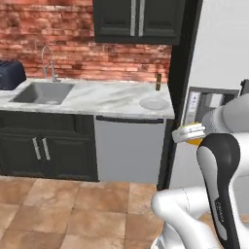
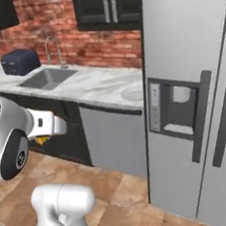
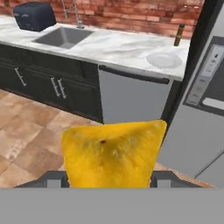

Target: Pick the cheese from the microwave and place it on plate located on the counter.

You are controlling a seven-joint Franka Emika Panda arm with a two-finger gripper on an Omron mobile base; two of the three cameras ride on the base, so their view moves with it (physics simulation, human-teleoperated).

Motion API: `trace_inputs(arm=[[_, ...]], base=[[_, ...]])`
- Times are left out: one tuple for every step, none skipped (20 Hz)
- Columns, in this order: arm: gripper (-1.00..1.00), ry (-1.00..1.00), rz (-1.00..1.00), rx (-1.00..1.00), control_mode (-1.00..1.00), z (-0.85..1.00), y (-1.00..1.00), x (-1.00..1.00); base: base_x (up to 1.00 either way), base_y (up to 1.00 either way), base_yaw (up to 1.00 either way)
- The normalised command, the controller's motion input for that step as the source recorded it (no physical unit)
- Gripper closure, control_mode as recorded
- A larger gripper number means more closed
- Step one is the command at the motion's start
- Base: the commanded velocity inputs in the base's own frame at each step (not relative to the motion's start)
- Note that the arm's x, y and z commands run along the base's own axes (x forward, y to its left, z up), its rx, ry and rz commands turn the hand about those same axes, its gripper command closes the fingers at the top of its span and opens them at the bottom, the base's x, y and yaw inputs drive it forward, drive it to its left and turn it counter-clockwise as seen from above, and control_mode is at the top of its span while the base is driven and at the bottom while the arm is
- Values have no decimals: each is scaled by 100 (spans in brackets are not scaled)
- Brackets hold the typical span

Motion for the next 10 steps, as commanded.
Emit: trace_inputs(arm=[[100, 0, 0, 0, 100, 0, 0, 0], [100, 0, 0, 0, 100, 0, 0, 0], [100, 0, 0, 0, 100, 0, 0, 0], [100, 0, 0, 0, 100, 0, 0, 0], [100, 0, 0, 0, 100, 0, 0, 0], [100, 0, 0, 0, 100, 0, 0, 0], [100, 0, 0, 0, 100, 0, 0, 0], [100, 0, 0, 0, 100, 0, 0, 0], [100, 0, 0, 0, 100, 0, 0, 0], [100, 0, 0, 0, 100, 0, 0, 0]], base=[[76, 74, -72], [79, 78, -69], [81, 84, -66], [86, 100, -57], [89, 100, -55], [92, 100, -55], [93, 100, -55], [91, 99, -55], [89, 78, -52], [94, 67, -50]])
